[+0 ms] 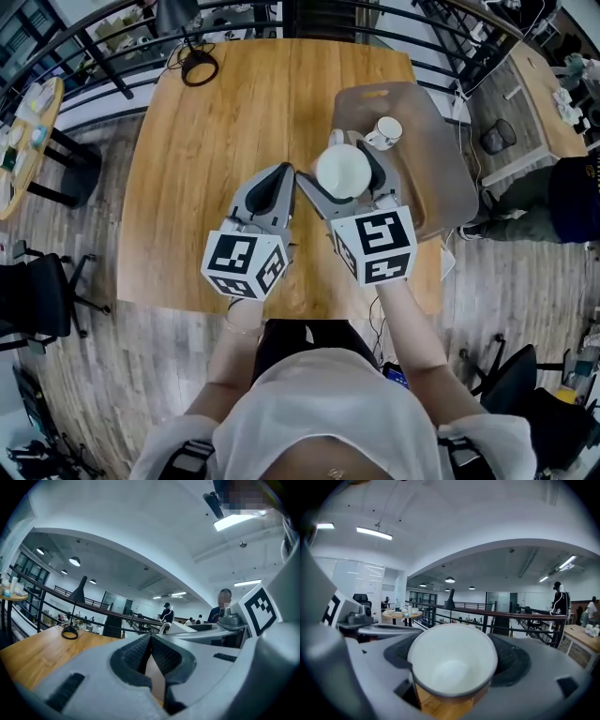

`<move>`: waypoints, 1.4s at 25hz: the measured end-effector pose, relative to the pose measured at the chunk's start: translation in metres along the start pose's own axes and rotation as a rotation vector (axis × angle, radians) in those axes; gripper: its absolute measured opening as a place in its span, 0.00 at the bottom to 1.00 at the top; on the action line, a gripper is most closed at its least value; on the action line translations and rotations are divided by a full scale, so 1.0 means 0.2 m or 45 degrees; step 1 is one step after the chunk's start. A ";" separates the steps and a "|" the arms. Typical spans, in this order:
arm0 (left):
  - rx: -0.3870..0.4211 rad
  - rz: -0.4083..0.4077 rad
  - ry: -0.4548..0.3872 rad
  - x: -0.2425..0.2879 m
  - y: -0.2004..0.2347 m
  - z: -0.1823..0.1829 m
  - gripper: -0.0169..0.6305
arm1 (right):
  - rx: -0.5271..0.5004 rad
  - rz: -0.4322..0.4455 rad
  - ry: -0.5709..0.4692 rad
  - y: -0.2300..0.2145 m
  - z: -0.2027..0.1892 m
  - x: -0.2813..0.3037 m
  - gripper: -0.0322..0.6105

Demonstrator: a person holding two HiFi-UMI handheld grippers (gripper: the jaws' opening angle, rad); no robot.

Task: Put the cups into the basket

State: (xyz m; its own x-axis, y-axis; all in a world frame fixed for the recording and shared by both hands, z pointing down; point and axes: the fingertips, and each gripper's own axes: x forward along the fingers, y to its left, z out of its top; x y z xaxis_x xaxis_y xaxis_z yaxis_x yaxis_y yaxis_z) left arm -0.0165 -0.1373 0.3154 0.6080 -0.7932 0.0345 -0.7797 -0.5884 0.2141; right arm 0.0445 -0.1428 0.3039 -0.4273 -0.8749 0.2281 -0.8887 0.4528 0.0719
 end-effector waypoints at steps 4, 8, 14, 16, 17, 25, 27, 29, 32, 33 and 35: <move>0.011 -0.071 -0.004 0.10 -0.10 0.02 0.04 | -0.001 -0.069 -0.008 -0.13 0.01 -0.06 0.75; 0.014 -0.144 0.000 0.22 -0.23 0.02 0.04 | 0.005 -0.140 -0.006 -0.29 0.01 -0.13 0.75; 0.013 -0.244 0.010 0.36 -0.43 -0.01 0.04 | 0.008 -0.235 0.016 -0.50 -0.04 -0.27 0.76; 0.013 -0.267 0.012 0.41 -0.49 -0.02 0.04 | 0.007 -0.254 0.023 -0.55 -0.05 -0.31 0.75; 0.014 -0.276 0.014 0.43 -0.52 -0.02 0.04 | 0.006 -0.261 0.028 -0.58 -0.06 -0.33 0.75; 0.019 -0.285 0.019 0.59 -0.63 -0.06 0.04 | 0.002 -0.265 0.040 -0.77 -0.10 -0.36 0.75; 0.020 -0.276 0.023 0.62 -0.64 -0.07 0.04 | 0.009 -0.255 0.041 -0.80 -0.12 -0.35 0.75; 0.021 -0.261 0.027 0.65 -0.65 -0.08 0.04 | 0.014 -0.239 0.041 -0.84 -0.12 -0.34 0.75; 0.024 -0.233 0.025 0.69 -0.63 -0.07 0.04 | 0.016 -0.204 0.033 -0.86 -0.12 -0.30 0.75; 0.026 -0.224 0.024 0.70 -0.62 -0.07 0.04 | 0.016 -0.192 0.030 -0.87 -0.12 -0.29 0.75; 0.030 -0.207 0.024 0.72 -0.59 -0.07 0.04 | 0.011 -0.164 0.028 -0.87 -0.12 -0.24 0.76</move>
State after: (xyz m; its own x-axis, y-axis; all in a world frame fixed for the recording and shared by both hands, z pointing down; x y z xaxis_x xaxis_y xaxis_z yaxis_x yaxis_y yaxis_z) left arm 0.1647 -0.1797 0.3097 0.7291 -0.6841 0.0199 -0.6738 -0.7125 0.1956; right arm 0.2246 -0.1748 0.3037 -0.3055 -0.9219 0.2384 -0.9375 0.3350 0.0940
